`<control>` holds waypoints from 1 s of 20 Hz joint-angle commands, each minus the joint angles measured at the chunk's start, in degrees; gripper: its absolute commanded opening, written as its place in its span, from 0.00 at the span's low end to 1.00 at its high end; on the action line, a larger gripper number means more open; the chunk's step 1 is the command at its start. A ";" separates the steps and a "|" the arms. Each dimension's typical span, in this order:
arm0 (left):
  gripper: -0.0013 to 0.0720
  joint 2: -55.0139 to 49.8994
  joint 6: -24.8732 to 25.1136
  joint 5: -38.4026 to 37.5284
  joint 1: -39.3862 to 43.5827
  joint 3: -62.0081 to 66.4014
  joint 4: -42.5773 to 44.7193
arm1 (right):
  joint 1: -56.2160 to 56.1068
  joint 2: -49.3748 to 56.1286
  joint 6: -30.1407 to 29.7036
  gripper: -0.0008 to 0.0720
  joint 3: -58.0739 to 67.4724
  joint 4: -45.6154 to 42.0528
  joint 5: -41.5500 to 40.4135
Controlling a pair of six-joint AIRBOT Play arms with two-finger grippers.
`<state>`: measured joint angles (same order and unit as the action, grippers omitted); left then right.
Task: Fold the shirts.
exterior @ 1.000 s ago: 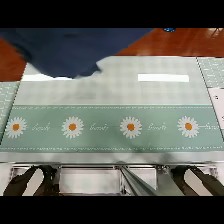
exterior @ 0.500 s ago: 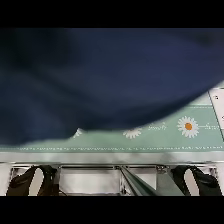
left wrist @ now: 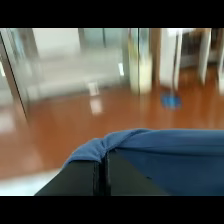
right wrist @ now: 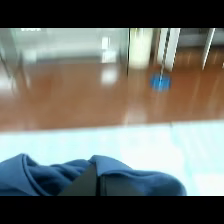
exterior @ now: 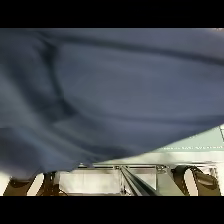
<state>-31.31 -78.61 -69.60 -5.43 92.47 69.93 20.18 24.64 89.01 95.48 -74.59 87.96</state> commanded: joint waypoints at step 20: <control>0.71 -60.26 -2.43 26.58 0.96 -10.54 -19.37 | -2.54 70.88 -15.78 0.59 -17.03 39.36 -35.26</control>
<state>-86.63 -80.71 -41.78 -4.45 78.17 52.80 18.76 85.82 73.93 71.53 -41.98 52.64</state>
